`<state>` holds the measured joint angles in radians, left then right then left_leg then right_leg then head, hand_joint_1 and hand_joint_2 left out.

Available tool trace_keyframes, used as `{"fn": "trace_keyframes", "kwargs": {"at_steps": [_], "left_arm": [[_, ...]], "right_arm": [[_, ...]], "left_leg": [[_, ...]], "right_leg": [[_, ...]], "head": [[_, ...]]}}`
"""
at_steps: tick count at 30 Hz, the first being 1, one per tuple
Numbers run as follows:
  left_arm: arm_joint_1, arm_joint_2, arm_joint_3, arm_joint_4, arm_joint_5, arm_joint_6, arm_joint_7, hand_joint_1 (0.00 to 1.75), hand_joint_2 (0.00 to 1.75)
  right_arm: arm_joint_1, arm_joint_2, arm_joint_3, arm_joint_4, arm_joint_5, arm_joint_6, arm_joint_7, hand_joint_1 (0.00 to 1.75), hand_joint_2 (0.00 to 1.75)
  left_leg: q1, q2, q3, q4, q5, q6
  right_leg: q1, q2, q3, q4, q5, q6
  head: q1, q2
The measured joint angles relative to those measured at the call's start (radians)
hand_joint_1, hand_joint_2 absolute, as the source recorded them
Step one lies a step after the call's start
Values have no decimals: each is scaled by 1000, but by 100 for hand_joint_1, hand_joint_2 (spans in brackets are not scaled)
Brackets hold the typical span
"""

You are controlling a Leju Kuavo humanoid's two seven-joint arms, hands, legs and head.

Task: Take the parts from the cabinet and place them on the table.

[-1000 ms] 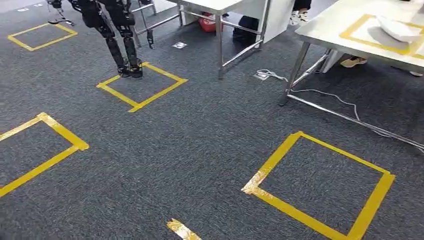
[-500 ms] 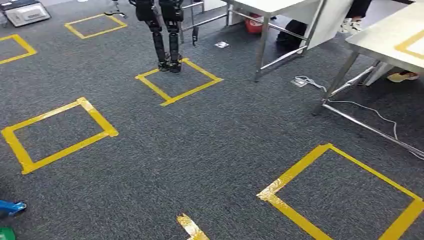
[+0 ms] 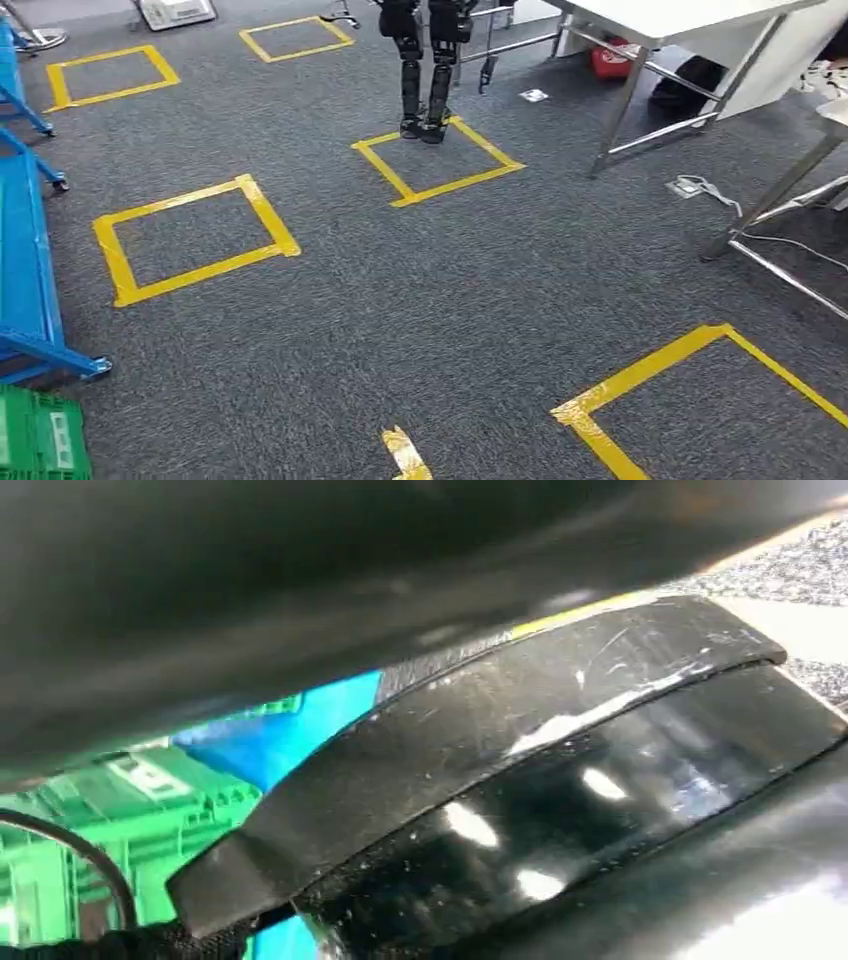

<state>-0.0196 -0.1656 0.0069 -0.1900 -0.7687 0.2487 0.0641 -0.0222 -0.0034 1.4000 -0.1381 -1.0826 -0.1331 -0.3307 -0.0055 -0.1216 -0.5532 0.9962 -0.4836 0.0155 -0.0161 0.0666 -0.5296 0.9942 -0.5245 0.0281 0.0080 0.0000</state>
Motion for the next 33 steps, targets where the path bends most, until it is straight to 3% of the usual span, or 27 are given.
{"fn": "trace_keyframes", "kwargs": {"at_steps": [2,3,4,5,7,8,9,11,12,13,14,17,18,19,20,22,23,24,25,27,28,29,30,31,33], "left_arm": [[4,0,1,0,0,0,-1,0,0],[4,1,2,0,0,0,-1,0,0],[4,0,2,0,1,0,-1,0,0],[2,0,2,0,1,0,-1,0,0],[1,-1,2,0,1,0,-1,0,0],[2,-1,2,0,1,0,-1,0,0],[4,0,2,0,1,0,-1,0,0],[4,0,2,0,1,1,-1,0,0],[4,0,2,0,1,1,-1,0,0],[3,0,2,0,0,1,-1,0,0],[0,-1,2,0,0,1,-1,0,0],[6,0,2,0,0,2,-1,0,0],[7,0,2,0,-1,3,-1,0,0],[7,0,3,0,-2,3,-1,0,0],[5,-1,3,0,-4,3,-1,0,0],[3,-2,4,0,-6,3,-1,0,0],[3,-2,5,0,-6,3,-1,0,0],[3,-2,7,0,-6,3,-1,0,0],[3,-2,9,0,-6,3,-1,0,0],[3,-2,10,0,-6,3,-1,0,0],[4,-3,11,0,-6,3,-1,0,0],[3,-3,12,0,-7,3,-1,0,0],[3,-3,12,0,-7,3,-1,0,0],[4,-2,12,0,-7,3,-1,0,0],[4,-2,13,0,-7,3,-1,0,0]], "right_arm": [[-2,0,0,0,0,0,0,0,0],[-3,0,0,0,0,0,0,0,0],[-2,0,0,0,0,-1,0,0,0],[-1,0,0,1,-2,-1,0,0,0],[4,0,0,1,-2,0,1,0,0],[4,0,0,1,-2,0,1,0,0],[4,0,0,1,-2,0,1,0,0],[2,0,0,1,-2,0,1,0,0],[1,0,0,1,-2,0,1,0,0],[0,0,0,1,-2,0,1,0,0],[-1,0,0,2,-2,0,1,0,0],[-6,0,0,2,-3,0,2,0,0],[-10,0,0,2,-3,0,2,0,0],[-11,0,0,2,-3,0,2,0,0],[-10,0,0,2,-3,0,1,0,0],[-5,0,0,2,-3,0,2,0,0],[-3,0,0,1,-3,1,2,0,0],[-1,0,0,2,-3,2,2,0,0],[0,0,0,2,-3,2,2,0,0],[-2,0,0,2,-4,2,2,0,0],[-4,0,0,2,-5,2,2,0,0],[-7,0,0,2,-6,3,2,0,0],[-9,0,0,2,-8,3,2,0,0],[-8,1,0,2,-8,4,2,0,0],[-6,0,0,2,-9,6,1,0,0]], "left_leg": [[3,-22,-3,-1,6,-13],[4,3,-4,11,-4,-13],[0,58,-23,51,-34,-19],[2,86,-56,121,-76,-24],[6,107,-138,291,-149,-33],[8,109,-156,327,-154,-34],[10,110,-148,310,-130,-35],[10,124,-76,170,-48,-31],[9,149,-28,78,-9,-27],[1,202,2,18,-8,-23],[-2,192,3,10,-9,-16],[-7,162,-3,11,-10,-2],[4,148,7,-2,0,8],[3,142,7,-4,1,11],[3,132,5,-4,2,16],[2,106,4,-4,2,19],[1,94,5,-4,1,20],[0,82,6,-4,1,20],[0,71,8,-3,0,20],[2,57,16,-3,-4,16],[1,52,16,-2,-8,11],[-6,48,13,8,-13,4],[-5,48,10,7,-13,4],[-7,48,9,7,-10,22],[-7,48,11,4,-9,25]], "right_leg": [[1,-22,13,-4,7,-18],[-4,-36,15,-10,12,-24],[-3,-48,17,-10,11,-27],[-1,-62,17,-10,9,-30],[2,-96,18,-9,4,-33],[3,-111,18,-9,2,-32],[3,-125,21,-9,0,-32],[3,-149,29,-9,-6,-29],[3,-160,36,-9,-10,-26],[8,-168,33,-9,-15,-19],[13,-178,31,-5,-24,-10],[10,-206,55,-13,-25,4],[3,-191,45,-8,-36,11],[3,-130,38,15,-54,14],[2,-91,5,84,-93,15],[3,-70,-86,260,-161,16],[3,-68,-122,315,-167,16],[3,-68,-133,316,-148,15],[3,-68,-124,275,-108,13],[2,-63,-51,90,4,10],[2,-51,-27,26,17,8],[2,-43,-17,3,12,5],[0,-43,-12,4,17,2],[1,-43,-13,5,18,4],[3,-42,-13,4,19,4]], "head": [[0,0],[0,0],[-8,0],[-11,0],[-10,0],[-11,0],[-10,0],[-11,0],[-11,0],[-11,0],[-11,0],[-8,0],[-9,0],[-1,0],[1,0],[4,0],[5,0],[5,0],[6,0],[7,0],[10,0],[12,0],[9,0],[10,0],[10,0]]}}
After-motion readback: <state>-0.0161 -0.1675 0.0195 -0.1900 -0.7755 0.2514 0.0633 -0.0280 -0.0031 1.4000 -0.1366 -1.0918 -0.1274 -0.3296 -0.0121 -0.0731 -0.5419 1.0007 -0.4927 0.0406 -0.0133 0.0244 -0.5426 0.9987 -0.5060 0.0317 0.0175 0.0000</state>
